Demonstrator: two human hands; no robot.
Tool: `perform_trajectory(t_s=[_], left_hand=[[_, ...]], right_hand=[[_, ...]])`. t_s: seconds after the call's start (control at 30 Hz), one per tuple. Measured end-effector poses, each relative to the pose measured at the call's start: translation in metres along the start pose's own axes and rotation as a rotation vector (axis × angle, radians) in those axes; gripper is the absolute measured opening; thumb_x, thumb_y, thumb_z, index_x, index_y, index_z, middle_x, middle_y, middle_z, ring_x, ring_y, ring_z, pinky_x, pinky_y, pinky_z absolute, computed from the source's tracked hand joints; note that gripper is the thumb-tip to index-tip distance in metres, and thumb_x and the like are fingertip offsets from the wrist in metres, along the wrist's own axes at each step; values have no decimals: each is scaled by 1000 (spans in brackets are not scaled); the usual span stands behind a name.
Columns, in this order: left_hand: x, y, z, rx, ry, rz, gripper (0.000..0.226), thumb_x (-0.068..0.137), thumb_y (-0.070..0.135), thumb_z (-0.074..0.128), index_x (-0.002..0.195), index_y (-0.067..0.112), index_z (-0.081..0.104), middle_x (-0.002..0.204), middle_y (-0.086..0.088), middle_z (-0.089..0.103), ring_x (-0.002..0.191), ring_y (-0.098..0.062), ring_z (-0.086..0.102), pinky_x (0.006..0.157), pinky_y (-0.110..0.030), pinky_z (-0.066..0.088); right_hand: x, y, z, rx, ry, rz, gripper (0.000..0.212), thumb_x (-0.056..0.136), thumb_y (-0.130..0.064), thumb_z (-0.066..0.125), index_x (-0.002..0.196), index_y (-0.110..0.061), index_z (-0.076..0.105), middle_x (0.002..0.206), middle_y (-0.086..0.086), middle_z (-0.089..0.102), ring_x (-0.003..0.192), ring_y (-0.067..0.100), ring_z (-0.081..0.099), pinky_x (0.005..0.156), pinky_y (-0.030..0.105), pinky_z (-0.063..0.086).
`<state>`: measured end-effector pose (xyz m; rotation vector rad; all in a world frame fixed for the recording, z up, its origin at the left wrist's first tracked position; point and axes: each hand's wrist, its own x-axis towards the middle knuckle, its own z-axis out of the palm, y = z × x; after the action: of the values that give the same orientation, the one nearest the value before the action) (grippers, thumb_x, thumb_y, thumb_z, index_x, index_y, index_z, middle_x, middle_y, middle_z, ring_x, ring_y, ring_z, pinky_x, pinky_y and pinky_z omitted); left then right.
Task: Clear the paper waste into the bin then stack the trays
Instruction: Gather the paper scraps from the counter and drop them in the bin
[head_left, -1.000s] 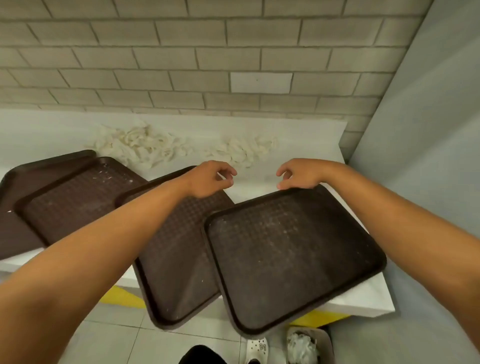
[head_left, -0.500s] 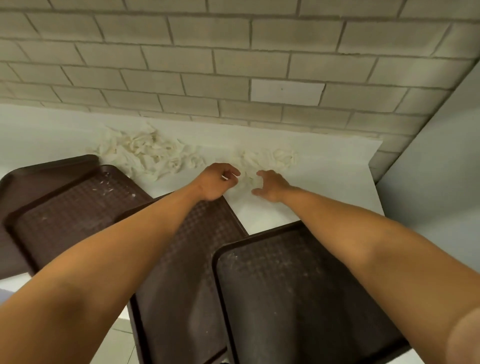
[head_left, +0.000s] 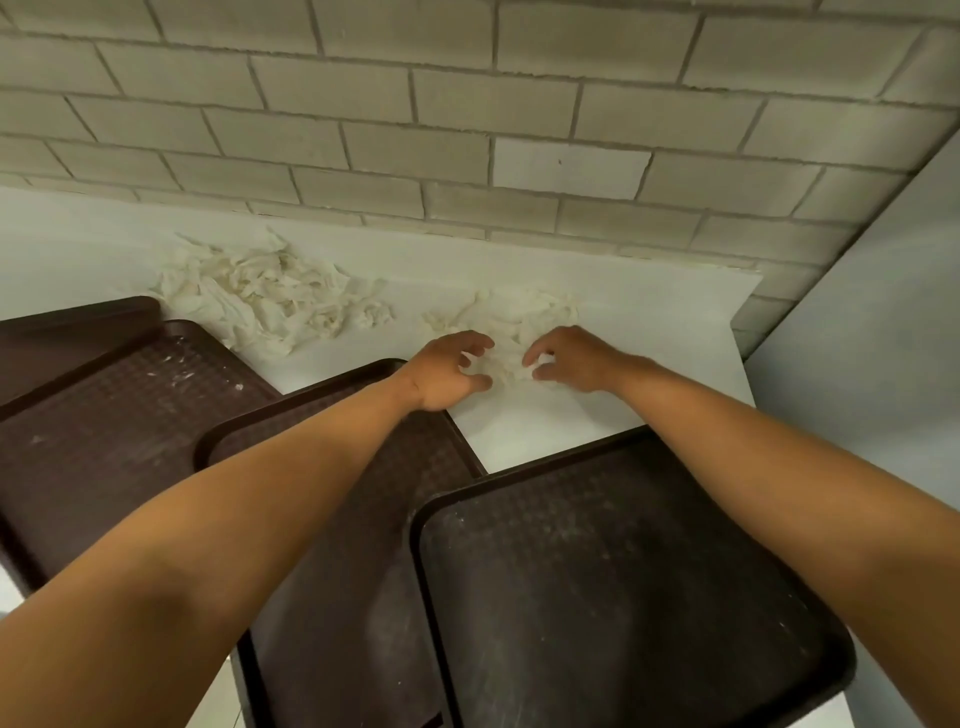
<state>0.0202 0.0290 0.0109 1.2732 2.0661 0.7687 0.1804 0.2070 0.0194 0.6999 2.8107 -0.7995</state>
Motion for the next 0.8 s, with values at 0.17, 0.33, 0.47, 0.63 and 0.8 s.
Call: perform_trajectory(t_s=[0.17, 0.33, 0.47, 0.63, 0.8], left_hand=[[4, 14, 0, -249, 97, 20, 52, 90, 34, 71, 137, 33, 51, 131, 7, 56, 113, -14, 58, 94, -29, 48], [8, 33, 1, -537, 110, 5, 49, 96, 31, 62, 143, 28, 46, 128, 2, 56, 117, -19, 57, 88, -29, 46], [5, 42, 4, -540, 174, 41, 40, 103, 38, 46, 141, 26, 49, 117, 4, 62, 109, -16, 61, 94, -37, 50], [4, 38, 11, -342, 282, 108, 38, 102, 37, 51, 136, 20, 54, 114, 1, 63, 99, -14, 67, 88, -35, 57], [2, 26, -3, -313, 400, 88, 20, 95, 30, 65, 114, 23, 63, 90, 4, 57, 81, -20, 65, 74, -44, 61]], right_hand=[[-10, -12, -33, 236, 257, 15, 32, 89, -28, 76, 118, -21, 65, 117, 0, 62, 105, 14, 60, 83, 22, 43], [-19, -38, -29, 648, 393, 48, 23, 90, -20, 76, 111, -14, 69, 102, -7, 58, 86, 10, 66, 77, 23, 58], [-19, -54, -7, 1028, 445, 125, 19, 90, -14, 75, 109, -10, 71, 91, -2, 58, 85, 13, 65, 83, 29, 61], [-19, -65, 11, 1363, 346, 210, 15, 96, -15, 68, 109, -8, 71, 104, 8, 74, 97, 22, 73, 91, 34, 60], [-21, -68, -3, 1265, 230, 187, 32, 103, -37, 54, 118, -12, 67, 112, 10, 73, 99, 21, 75, 94, 36, 57]])
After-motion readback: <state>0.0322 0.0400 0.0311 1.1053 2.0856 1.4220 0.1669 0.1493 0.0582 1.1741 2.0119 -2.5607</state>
